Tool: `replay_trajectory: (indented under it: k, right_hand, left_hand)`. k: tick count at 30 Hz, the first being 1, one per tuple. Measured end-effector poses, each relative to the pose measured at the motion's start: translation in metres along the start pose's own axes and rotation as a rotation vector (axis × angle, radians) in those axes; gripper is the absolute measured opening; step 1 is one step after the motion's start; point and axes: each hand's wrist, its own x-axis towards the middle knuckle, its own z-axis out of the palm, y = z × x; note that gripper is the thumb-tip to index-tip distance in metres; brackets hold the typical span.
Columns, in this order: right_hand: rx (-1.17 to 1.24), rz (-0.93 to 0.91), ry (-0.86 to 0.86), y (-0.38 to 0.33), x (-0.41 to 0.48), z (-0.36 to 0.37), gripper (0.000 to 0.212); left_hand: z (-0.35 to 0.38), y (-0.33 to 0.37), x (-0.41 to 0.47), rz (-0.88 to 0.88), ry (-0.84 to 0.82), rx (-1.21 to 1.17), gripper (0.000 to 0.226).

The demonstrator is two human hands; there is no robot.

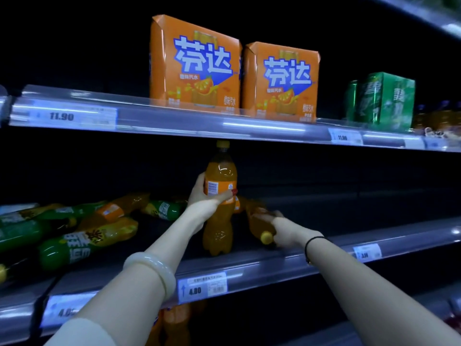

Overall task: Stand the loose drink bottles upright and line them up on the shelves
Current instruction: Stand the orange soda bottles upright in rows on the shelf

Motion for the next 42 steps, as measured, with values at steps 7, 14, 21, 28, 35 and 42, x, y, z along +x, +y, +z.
replay_trajectory:
  k: [7, 14, 21, 28, 35, 42]
  right_hand:
    - [-0.265, -0.255, 0.126, -0.02, 0.014, 0.026, 0.065]
    - [0.693, -0.242, 0.665, -0.062, 0.013, -0.015, 0.044]
    - [1.085, -0.176, 0.638, -0.082, 0.017, -0.06, 0.056]
    - [1.017, -0.159, 0.381, -0.076, 0.01, -0.035, 0.072]
    - [1.08, -0.262, 0.472, -0.065, -0.007, -0.015, 0.062]
    - [1.027, -0.414, 0.625, -0.068, -0.053, 0.006, 0.07]
  left_hand:
    - [-0.012, -0.01, 0.007, -0.02, 0.058, -0.008, 0.081]
    - [-0.011, -0.01, 0.01, -0.012, 0.01, 0.002, 0.083]
    - [-0.011, -0.013, 0.014, 0.021, -0.014, 0.028, 0.078]
    - [-0.013, -0.016, 0.013, -0.006, -0.036, 0.024, 0.086]
    - [-0.017, -0.007, -0.007, 0.095, -0.064, 0.006, 0.072]
    - [-0.029, 0.011, -0.063, 0.28, -0.023, 0.066, 0.071]
